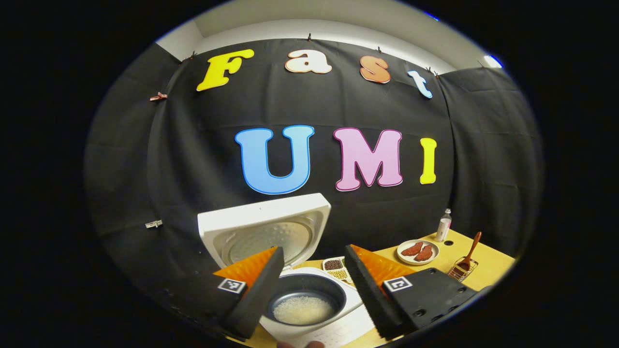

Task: Close the left gripper, press the button to open the rice cooker; take a wooden spoon from the chopstick holder with the right hand, scoop a spoonful of rice and pour it into the rice cooker, then put the wooden spoon back into the chopstick holder.

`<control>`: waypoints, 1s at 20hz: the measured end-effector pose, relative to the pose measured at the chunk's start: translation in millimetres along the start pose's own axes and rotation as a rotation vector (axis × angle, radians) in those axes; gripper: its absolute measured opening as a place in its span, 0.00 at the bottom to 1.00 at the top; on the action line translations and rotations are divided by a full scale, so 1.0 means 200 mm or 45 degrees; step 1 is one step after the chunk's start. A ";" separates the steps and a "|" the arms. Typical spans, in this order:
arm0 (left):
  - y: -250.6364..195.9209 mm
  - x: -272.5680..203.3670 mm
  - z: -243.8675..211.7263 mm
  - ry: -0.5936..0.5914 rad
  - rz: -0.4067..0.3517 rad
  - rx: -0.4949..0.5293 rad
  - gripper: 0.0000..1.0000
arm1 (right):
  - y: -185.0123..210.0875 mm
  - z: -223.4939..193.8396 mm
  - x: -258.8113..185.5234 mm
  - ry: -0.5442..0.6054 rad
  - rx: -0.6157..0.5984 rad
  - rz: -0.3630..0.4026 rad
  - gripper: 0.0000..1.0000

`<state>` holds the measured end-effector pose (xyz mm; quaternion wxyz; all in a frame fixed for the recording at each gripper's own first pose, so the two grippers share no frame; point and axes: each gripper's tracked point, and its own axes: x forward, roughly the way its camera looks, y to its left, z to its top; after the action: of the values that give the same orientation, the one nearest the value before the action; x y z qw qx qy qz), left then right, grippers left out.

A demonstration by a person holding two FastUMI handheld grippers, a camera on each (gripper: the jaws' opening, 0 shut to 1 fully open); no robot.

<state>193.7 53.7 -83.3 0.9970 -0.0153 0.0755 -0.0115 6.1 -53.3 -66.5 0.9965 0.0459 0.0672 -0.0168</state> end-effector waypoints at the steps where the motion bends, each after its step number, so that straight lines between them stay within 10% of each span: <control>1: -0.02 -0.05 0.01 -0.013 0.004 -0.029 0.98 | 0.02 -0.04 0.02 0.025 0.014 0.032 0.98; 8: -0.16 -0.40 0.02 -0.014 0.080 -0.225 0.96 | 0.00 -0.29 0.23 0.152 0.085 0.162 0.98; 20: -0.44 -0.75 -0.07 0.020 0.166 -0.163 0.95 | -0.16 -0.96 0.84 0.405 0.249 0.240 0.98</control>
<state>41.2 -30.0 -72.7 0.9919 -0.0741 0.0846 0.0582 144.9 -70.8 -281.5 0.9614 0.1504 0.2170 0.0776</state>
